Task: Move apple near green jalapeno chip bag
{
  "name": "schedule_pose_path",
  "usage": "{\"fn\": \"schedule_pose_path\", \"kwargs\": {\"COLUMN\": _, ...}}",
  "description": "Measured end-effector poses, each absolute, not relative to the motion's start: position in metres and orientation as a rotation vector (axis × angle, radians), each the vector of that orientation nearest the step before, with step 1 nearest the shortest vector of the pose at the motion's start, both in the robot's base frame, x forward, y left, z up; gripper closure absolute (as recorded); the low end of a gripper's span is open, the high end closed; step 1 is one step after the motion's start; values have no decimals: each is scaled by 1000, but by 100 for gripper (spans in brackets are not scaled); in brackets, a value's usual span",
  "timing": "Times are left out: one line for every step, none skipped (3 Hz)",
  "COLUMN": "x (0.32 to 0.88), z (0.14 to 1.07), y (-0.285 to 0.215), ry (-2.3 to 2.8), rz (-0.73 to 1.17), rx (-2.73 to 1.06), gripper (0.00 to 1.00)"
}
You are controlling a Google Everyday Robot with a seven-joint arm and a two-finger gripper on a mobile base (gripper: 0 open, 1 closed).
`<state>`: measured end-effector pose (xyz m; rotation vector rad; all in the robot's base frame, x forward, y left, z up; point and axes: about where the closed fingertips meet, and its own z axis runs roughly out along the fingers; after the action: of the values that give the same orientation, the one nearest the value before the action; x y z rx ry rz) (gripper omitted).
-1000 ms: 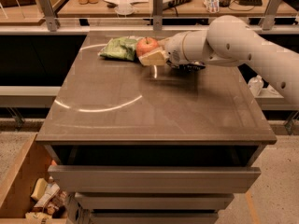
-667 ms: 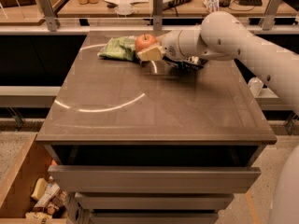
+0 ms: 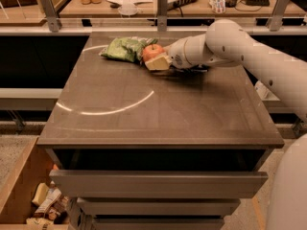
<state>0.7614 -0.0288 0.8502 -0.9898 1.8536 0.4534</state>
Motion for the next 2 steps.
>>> {"fn": "schedule_pose_path", "kwargs": {"x": 758, "z": 841, "y": -29, "ry": 1864, "rz": 461, "rx": -1011, "gripper": 4}}
{"fn": "schedule_pose_path", "kwargs": {"x": 754, "z": 846, "y": -27, "ry": 1835, "rz": 474, "rx": -1015, "gripper": 0}}
